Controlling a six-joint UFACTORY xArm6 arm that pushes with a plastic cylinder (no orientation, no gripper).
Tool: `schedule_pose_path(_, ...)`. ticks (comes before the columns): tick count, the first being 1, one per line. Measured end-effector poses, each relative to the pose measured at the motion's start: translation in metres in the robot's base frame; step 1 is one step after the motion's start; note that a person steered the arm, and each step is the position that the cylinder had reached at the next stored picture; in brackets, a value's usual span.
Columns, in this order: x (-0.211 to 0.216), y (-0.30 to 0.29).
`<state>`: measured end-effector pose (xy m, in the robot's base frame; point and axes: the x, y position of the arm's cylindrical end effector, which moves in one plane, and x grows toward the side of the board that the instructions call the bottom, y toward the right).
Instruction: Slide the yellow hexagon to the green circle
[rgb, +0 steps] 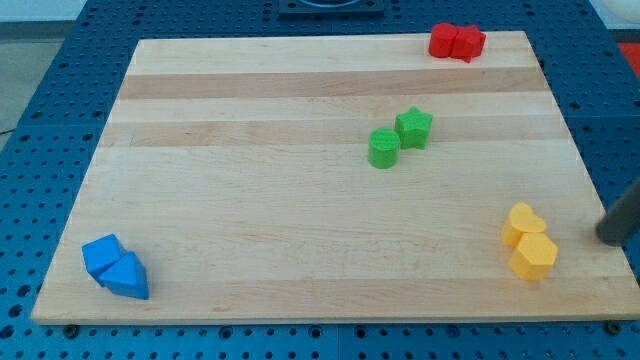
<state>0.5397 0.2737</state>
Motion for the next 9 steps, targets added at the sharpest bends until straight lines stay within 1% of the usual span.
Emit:
schedule_pose_path(1,-0.034,-0.057)
schedule_pose_path(2,-0.057,-0.095)
schedule_pose_path(3,-0.060,-0.045)
schedule_pose_path(4,-0.028,0.023)
schedule_pose_path(5,0.023,0.017)
schedule_pose_path(6,0.047,-0.032)
schedule_pose_path(7,0.043,-0.088)
schedule_pose_path(8,0.015,-0.135)
schedule_pose_path(9,0.004,-0.157)
